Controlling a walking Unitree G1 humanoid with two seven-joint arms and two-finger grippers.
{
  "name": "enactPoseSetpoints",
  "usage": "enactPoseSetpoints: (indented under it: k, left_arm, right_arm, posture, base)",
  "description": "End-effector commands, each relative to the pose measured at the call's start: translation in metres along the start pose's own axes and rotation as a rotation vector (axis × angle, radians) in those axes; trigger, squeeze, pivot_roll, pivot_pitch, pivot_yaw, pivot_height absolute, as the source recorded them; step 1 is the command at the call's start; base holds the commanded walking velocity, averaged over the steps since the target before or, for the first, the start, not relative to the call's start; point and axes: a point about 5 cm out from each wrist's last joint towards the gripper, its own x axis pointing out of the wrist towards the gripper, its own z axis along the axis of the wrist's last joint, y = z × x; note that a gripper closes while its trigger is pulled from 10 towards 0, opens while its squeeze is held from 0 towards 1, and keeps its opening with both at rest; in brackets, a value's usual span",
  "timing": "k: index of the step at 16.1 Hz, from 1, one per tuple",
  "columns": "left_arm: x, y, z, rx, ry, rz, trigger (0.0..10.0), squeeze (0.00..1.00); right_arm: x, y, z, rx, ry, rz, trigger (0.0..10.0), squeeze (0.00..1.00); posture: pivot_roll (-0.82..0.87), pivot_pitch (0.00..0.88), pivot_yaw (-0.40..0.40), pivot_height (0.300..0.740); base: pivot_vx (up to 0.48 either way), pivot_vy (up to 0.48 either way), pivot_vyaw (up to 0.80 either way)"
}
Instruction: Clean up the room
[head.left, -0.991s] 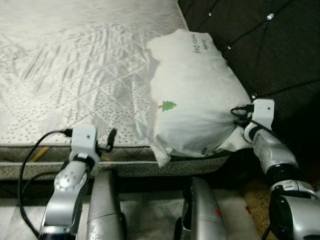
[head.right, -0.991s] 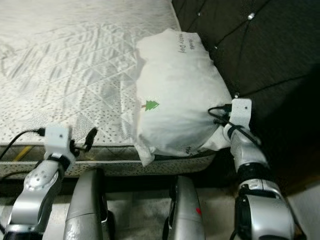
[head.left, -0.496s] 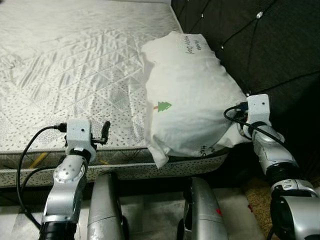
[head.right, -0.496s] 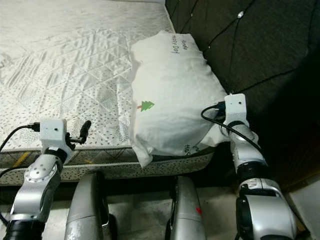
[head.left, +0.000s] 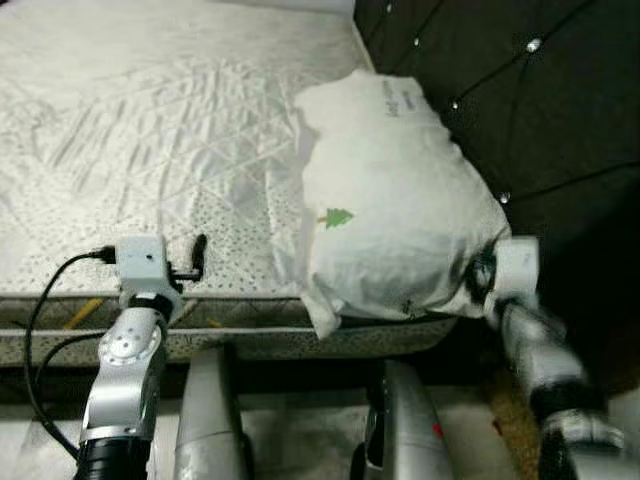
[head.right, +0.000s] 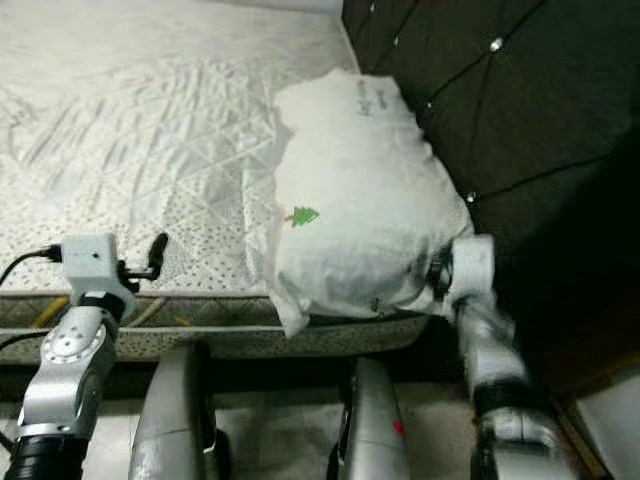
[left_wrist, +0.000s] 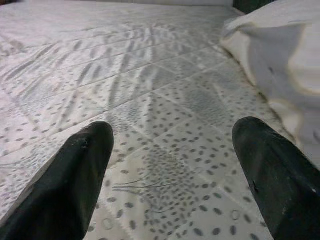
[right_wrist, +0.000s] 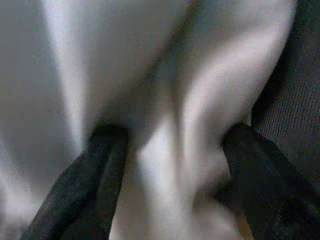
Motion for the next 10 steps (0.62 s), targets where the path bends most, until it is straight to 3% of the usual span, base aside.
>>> enactPoseSetpoints:
  k: [1, 3, 4, 5, 6, 8, 10]
  left_arm:
    - [0.002, -0.003, -0.003, 0.005, 0.008, -0.024, 10.0, 0.0]
    - [0.001, -0.005, -0.003, 0.006, 0.004, -0.029, 10.0, 0.0]
    - [0.0, -0.006, -0.001, 0.001, -0.008, -0.014, 10.0, 0.0]
    - [-0.001, -0.006, -0.001, -0.003, -0.012, -0.008, 10.0, 0.0]
    - [-0.003, -0.005, 0.0, -0.003, -0.019, 0.003, 10.0, 0.0]
    - [-0.007, -0.001, -0.001, -0.004, -0.02, 0.018, 10.0, 0.0]
    - [-0.014, 0.003, -0.006, 0.003, -0.009, 0.04, 10.0, 0.0]
  right_arm:
    - [-0.005, -0.007, 0.001, -0.019, -0.017, -0.005, 10.0, 1.0]
    - [-0.014, -0.025, 0.013, -0.041, -0.112, -0.081, 10.0, 1.0]
    - [-0.018, -0.047, 0.037, -0.061, -0.244, -0.225, 10.0, 1.0]
    - [-0.02, -0.052, 0.046, -0.054, -0.29, -0.264, 10.0, 1.0]
    - [-0.024, -0.058, 0.068, -0.051, -0.4, -0.318, 10.0, 1.0]
    - [-0.027, -0.055, 0.101, -0.08, -0.534, -0.358, 10.0, 1.0]
    - [-0.034, -0.035, 0.125, -0.047, -0.646, -0.315, 10.0, 1.0]
  posture:
    - [0.04, 0.0, -0.075, 0.535]
    - [0.03, 0.0, -0.081, 0.535]
    - [0.03, 0.0, -0.086, 0.535]
    - [0.03, 0.0, -0.087, 0.535]
    - [0.03, 0.0, -0.091, 0.535]
    - [0.04, 0.0, -0.096, 0.535]
    - [0.05, 0.0, -0.102, 0.535]
  base:
    - [0.0, 0.0, 0.0]
    - [0.0, 0.0, 0.0]
    - [0.0, 0.0, 0.0]
    - [0.0, 0.0, 0.0]
    - [0.0, 0.0, 0.0]
    - [0.0, 0.0, 0.0]
    - [0.0, 0.0, 0.0]
